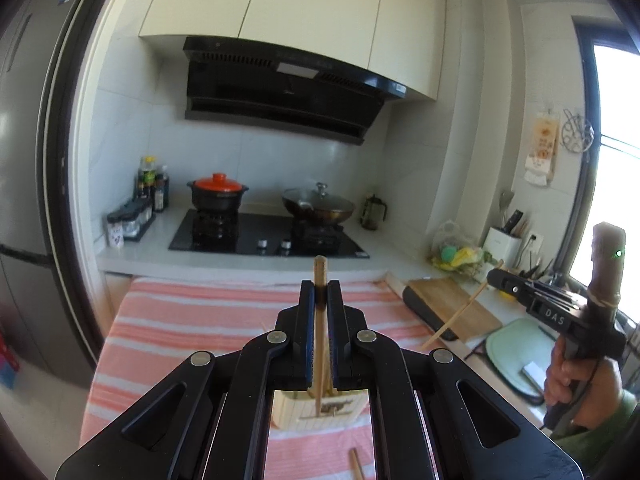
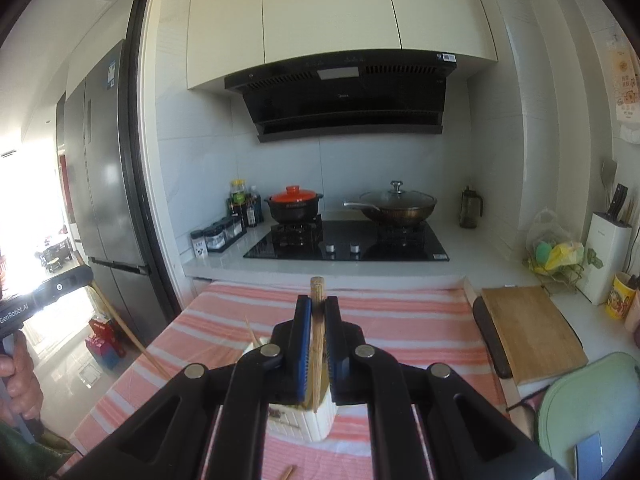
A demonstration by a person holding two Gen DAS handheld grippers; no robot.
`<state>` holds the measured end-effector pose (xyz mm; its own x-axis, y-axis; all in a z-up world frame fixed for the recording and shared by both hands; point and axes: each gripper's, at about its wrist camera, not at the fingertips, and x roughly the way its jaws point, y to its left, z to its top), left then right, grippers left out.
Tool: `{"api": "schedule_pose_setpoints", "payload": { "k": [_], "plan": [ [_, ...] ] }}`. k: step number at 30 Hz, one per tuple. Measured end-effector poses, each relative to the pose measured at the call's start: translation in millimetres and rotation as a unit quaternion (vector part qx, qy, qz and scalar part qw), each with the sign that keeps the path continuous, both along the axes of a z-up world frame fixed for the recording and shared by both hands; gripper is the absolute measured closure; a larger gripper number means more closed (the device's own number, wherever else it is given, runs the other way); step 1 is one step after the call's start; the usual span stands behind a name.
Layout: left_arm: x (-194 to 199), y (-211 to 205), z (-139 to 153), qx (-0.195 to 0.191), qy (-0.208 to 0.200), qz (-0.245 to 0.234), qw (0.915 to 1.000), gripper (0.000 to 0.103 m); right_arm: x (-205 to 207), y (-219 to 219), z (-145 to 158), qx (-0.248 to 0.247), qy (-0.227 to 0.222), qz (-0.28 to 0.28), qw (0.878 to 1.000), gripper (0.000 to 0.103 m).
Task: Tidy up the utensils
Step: 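Lower both chopsticks into the caddy and open both tools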
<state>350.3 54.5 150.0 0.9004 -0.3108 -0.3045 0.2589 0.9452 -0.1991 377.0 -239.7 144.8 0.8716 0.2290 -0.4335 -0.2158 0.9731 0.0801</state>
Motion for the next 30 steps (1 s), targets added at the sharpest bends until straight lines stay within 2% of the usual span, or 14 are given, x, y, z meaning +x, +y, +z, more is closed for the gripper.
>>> {"api": "schedule_pose_setpoints", "payload": {
  "k": [3, 5, 10, 16, 18, 19, 20, 21, 24, 26, 28, 29, 30],
  "plan": [
    [36, -10, -4, 0.001, 0.011, 0.007, 0.9999, 0.099, 23, 11, 2, -0.003, -0.008, 0.009, 1.0, 0.096],
    [63, -17, -17, -0.001, 0.036, 0.008, 0.9993, 0.099, 43, 19, -7, -0.006, 0.008, 0.017, 1.0, 0.096],
    [126, -31, -70, -0.002, 0.117, 0.006, 0.9931, 0.099, 96, 41, -58, -0.02, 0.092, 0.043, 0.995, 0.096],
    [172, -45, -122, 0.001, 0.196, -0.009, 0.9806, 0.099, 152, 54, -126, -0.003, 0.194, 0.062, 0.979, 0.095],
    [179, -46, -127, 0.0, 0.211, -0.005, 0.9775, 0.085, 163, 54, -136, 0.003, 0.202, 0.051, 0.978, 0.092],
    [179, -45, -128, -0.004, 0.216, 0.0, 0.9764, 0.069, 166, 53, -137, 0.006, 0.199, 0.045, 0.979, 0.087],
    [176, -42, -126, -0.008, 0.215, 0.005, 0.9765, 0.057, 166, 51, -135, 0.013, 0.192, 0.04, 0.981, 0.075],
    [169, -39, -123, -0.011, 0.21, 0.007, 0.9777, 0.054, 163, 47, -131, 0.023, 0.182, 0.035, 0.982, 0.068],
    [145, -32, -115, 0.011, 0.2, 0.001, 0.9797, 0.045, 143, 40, -112, 0.031, 0.159, 0.039, 0.986, 0.066],
    [119, -26, -113, 0.035, 0.201, -0.01, 0.9788, 0.035, 120, 38, -103, 0.009, 0.146, 0.046, 0.988, 0.064],
    [85, -19, -116, 0.062, 0.208, -0.028, 0.9758, 0.028, 84, 34, -99, -0.017, 0.134, 0.051, 0.99, 0.053],
    [64, -15, -119, 0.078, 0.213, -0.039, 0.9731, 0.025, 64, 32, -100, -0.03, 0.132, 0.055, 0.989, 0.048],
    [45, -12, -123, 0.096, 0.217, -0.049, 0.9703, 0.025, 43, 29, -104, -0.044, 0.131, 0.063, 0.988, 0.047]
  ]
}}
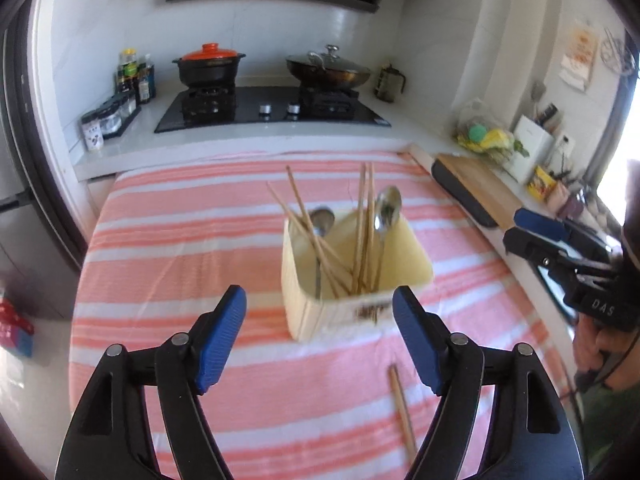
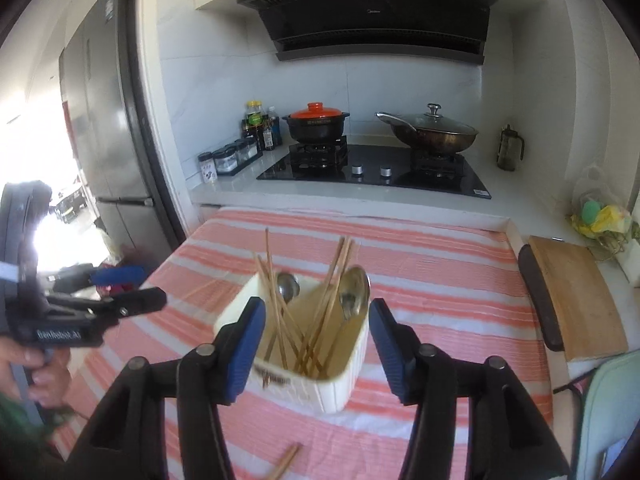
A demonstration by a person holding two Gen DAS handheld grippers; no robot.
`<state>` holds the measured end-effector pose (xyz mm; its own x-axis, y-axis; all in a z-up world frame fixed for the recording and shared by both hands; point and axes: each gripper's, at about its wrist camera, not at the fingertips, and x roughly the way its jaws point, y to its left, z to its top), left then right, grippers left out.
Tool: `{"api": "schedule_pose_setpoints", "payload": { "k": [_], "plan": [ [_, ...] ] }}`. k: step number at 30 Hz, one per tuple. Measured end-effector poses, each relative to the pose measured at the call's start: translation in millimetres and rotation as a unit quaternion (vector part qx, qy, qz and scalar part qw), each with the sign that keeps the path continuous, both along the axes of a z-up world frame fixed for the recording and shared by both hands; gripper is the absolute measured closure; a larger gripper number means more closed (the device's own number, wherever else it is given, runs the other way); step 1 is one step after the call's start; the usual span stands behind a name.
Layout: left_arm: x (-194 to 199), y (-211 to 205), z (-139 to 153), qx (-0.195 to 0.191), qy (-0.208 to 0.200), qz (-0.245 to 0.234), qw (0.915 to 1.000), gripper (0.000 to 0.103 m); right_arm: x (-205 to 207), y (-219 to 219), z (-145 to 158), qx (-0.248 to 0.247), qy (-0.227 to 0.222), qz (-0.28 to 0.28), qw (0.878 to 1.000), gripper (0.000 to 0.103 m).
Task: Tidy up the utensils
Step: 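Lower both chopsticks into the caddy and open both tools, then withdraw both tools back over the last chopsticks on the cloth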
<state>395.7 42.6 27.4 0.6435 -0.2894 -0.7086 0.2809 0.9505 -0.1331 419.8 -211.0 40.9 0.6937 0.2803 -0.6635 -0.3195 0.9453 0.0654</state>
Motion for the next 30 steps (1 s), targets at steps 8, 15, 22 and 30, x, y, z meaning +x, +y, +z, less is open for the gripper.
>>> {"api": "schedule_pose_setpoints", "payload": {
  "k": [8, 15, 22, 30],
  "plan": [
    [-140, 6, -54, 0.065, 0.013, -0.003, 0.9978, 0.014, -170, -32, -99, -0.112, 0.055, -0.037, 0.991, 0.047],
    [-174, -20, -120, -0.049, 0.065, 0.036, 0.996, 0.014, -236, -49, -144, -0.061, 0.083, -0.103, 0.989, 0.047],
    [-183, -38, -133, -0.031, 0.054, 0.029, 0.9977, 0.014, -245, -43, -154, -0.038, 0.051, -0.129, 0.99, 0.047],
    [-185, -23, -159, -0.047, 0.081, 0.073, 0.993, 0.014, -242, -37, -174, -0.027, 0.04, -0.123, 0.991, 0.047]
  ]
}}
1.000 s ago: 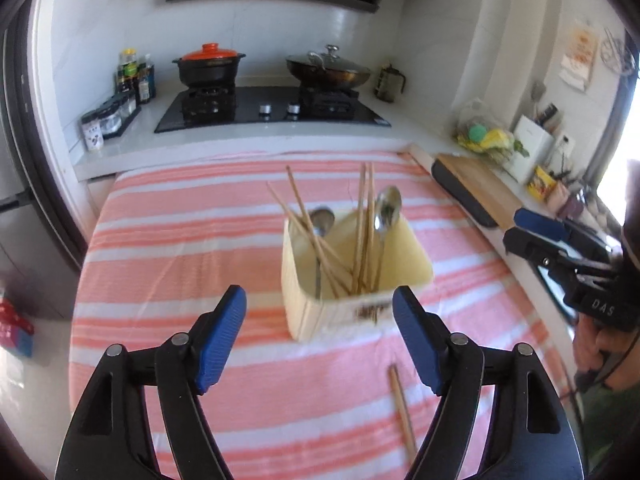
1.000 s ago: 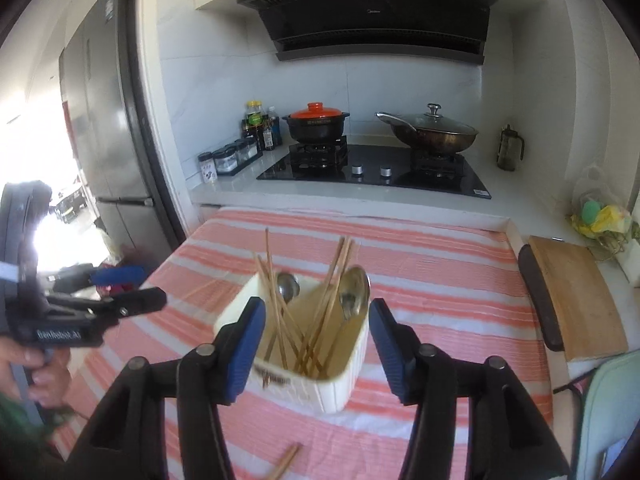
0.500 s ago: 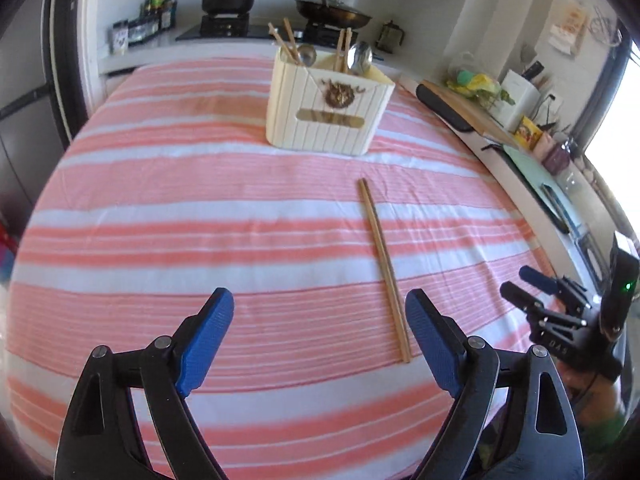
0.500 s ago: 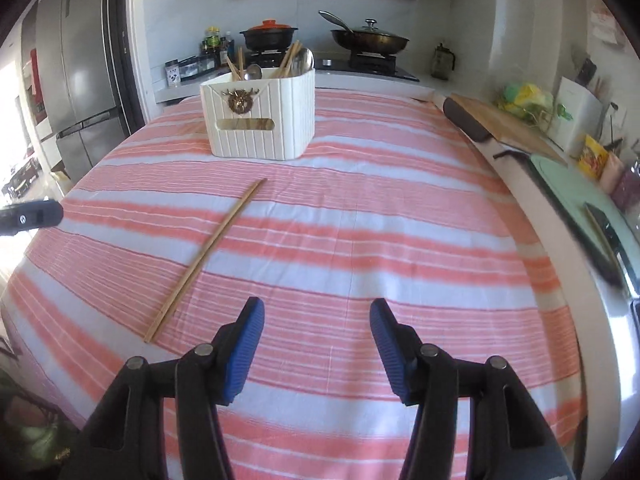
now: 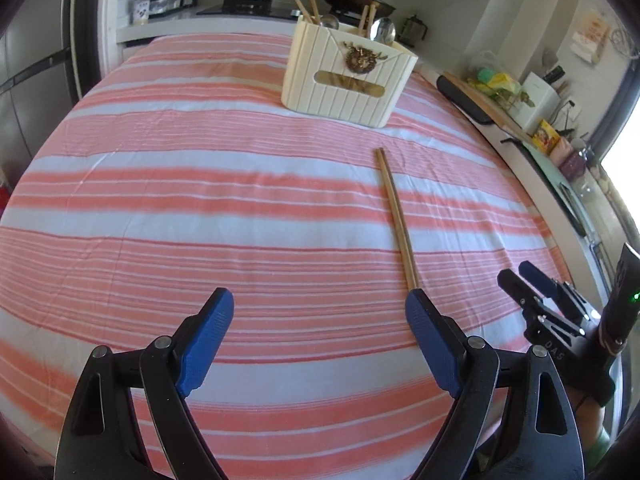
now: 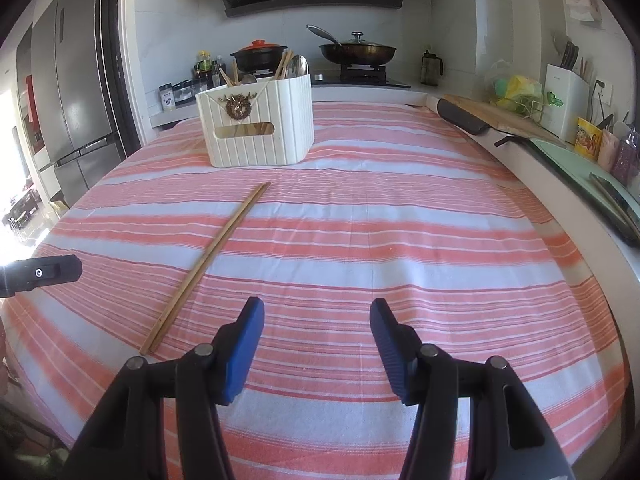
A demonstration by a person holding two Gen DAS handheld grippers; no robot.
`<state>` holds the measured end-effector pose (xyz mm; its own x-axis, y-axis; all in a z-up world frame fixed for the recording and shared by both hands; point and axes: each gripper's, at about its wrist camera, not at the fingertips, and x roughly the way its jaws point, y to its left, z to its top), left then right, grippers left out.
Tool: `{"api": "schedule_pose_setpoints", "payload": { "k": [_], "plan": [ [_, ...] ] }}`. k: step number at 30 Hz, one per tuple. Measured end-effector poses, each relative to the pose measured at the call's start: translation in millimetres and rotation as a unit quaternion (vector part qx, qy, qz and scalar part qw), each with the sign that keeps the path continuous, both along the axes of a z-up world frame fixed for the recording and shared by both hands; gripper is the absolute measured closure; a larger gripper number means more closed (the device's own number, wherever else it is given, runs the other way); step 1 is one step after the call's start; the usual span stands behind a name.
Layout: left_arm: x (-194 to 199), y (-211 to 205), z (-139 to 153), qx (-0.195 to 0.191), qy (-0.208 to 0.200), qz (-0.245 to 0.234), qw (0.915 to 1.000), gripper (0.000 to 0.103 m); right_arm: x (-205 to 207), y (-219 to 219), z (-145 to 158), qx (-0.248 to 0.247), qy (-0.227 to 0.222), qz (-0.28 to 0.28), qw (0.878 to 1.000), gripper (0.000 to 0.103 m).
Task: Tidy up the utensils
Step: 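Withdraw both tools back over the last chopsticks on the cloth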
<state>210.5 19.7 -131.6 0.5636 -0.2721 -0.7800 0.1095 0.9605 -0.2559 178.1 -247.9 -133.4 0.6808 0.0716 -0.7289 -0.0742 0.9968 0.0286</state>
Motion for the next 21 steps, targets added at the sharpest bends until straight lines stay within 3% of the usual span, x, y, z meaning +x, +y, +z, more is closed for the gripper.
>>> {"api": "schedule_pose_setpoints", "payload": {
  "k": [9, 21],
  "plan": [
    [16, -16, -5, 0.023, -0.017, -0.01, 0.9995, 0.014, 9, -5, -17, -0.019, -0.002, -0.012, 1.0, 0.047],
    [54, -73, -17, 0.085, -0.012, -0.076, 0.9934, 0.014, 16, 1, -25, -0.031, 0.014, 0.0, 0.999, 0.047]
  ]
}}
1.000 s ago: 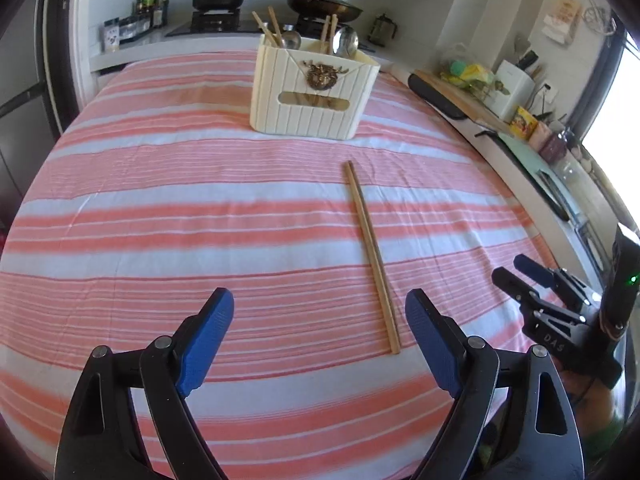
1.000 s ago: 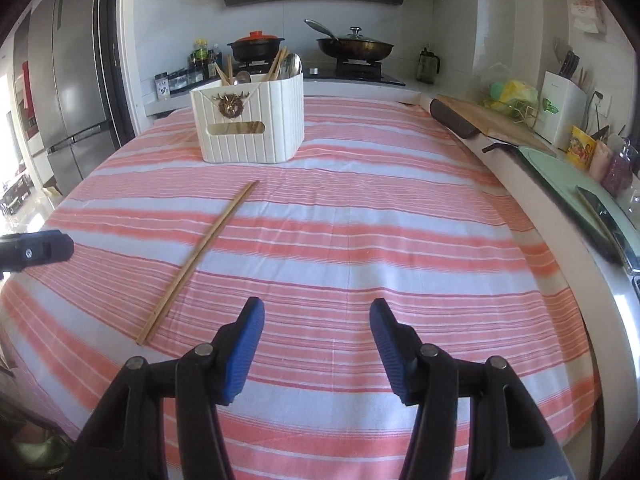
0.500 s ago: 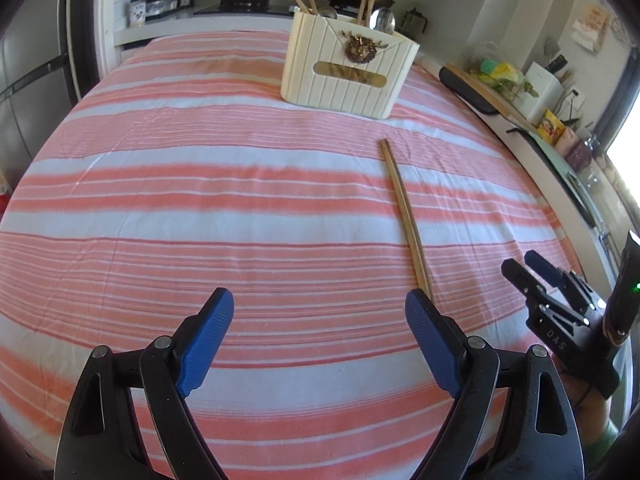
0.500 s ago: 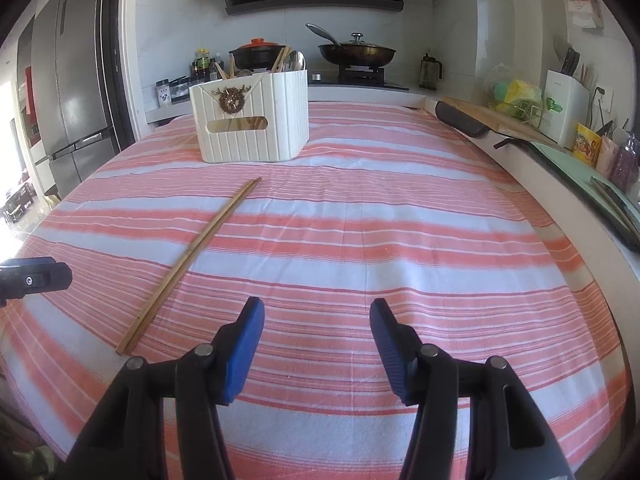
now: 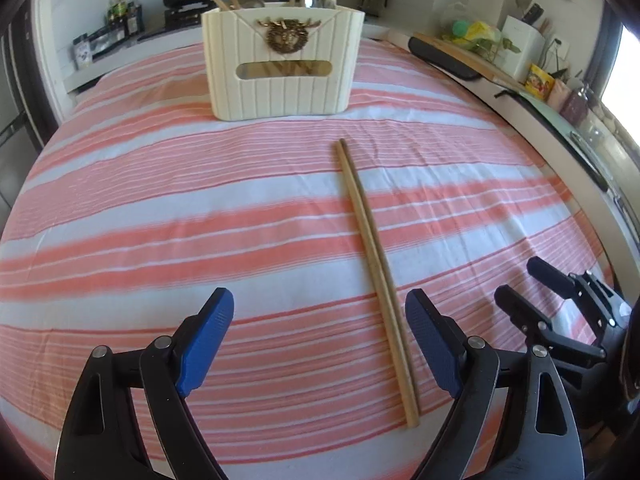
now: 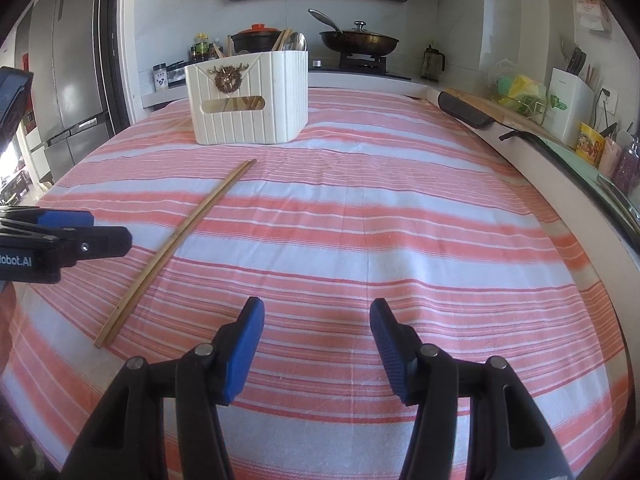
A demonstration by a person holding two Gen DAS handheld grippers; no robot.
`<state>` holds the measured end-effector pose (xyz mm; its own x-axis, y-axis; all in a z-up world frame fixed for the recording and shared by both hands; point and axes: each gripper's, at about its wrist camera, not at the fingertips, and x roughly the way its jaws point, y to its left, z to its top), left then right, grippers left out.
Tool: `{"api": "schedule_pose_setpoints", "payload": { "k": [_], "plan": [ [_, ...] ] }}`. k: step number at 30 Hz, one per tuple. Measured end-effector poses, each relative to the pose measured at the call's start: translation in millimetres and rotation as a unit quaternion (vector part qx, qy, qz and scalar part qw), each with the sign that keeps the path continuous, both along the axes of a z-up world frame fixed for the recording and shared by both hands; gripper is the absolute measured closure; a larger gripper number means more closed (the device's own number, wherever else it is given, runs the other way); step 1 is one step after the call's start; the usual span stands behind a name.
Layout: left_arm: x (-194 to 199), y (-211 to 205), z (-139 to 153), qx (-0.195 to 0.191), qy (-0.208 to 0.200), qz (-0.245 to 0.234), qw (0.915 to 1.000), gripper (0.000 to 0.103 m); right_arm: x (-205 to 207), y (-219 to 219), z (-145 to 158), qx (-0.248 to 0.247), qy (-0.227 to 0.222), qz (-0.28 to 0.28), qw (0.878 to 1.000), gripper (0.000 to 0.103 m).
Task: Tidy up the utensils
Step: 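Withdraw both tools back over the last chopsticks on the cloth, then close the left tool on a single chopstick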
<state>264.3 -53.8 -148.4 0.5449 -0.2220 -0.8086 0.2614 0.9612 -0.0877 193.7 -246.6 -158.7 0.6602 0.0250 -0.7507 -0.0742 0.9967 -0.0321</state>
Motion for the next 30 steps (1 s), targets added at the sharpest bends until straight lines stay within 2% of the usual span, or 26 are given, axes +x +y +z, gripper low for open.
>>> {"api": "schedule_pose_setpoints", "payload": {
  "k": [5, 13, 15, 16, 18, 19, 21, 22, 25, 30],
  "plan": [
    [12, -16, -13, 0.059, 0.006, 0.003, 0.9983, 0.014, 1, -3, 0, 0.014, 0.0, -0.005, 1.0, 0.047],
    [22, -5, -17, 0.058, 0.025, 0.019, 0.9978, 0.016, 1, -6, -1, 0.024, 0.0, -0.006, 1.0, 0.047],
    [22, -7, -17, 0.06, 0.018, 0.013, 0.9979, 0.017, 1, -6, -1, 0.024, 0.0, -0.006, 1.0, 0.047],
    [24, -9, -17, 0.059, 0.017, 0.01, 0.9981, 0.022, 1, -6, -1, 0.024, 0.0, -0.005, 1.0, 0.047],
    [27, -13, -14, 0.058, 0.01, 0.0, 0.9983, 0.04, 2, -5, -1, 0.023, 0.001, -0.004, 1.0, 0.047],
    [28, -16, -12, 0.066, 0.001, -0.007, 0.9978, 0.062, 2, -5, -2, 0.023, 0.002, -0.004, 1.0, 0.047],
    [28, -22, -9, 0.078, -0.008, -0.016, 0.9968, 0.09, 3, -4, -2, 0.022, 0.004, -0.003, 1.0, 0.047],
    [28, -22, -10, 0.08, -0.01, -0.014, 0.9966, 0.097, 3, -5, -3, 0.023, 0.005, -0.004, 1.0, 0.047],
    [22, -10, -10, 0.066, -0.009, 0.012, 0.9977, 0.098, 4, -6, -3, 0.028, 0.011, -0.005, 1.0, 0.047],
    [0, 44, -11, 0.014, 0.015, 0.112, 0.9935, 0.098, 4, -10, -3, 0.042, 0.013, -0.011, 0.999, 0.047]
  ]
}}
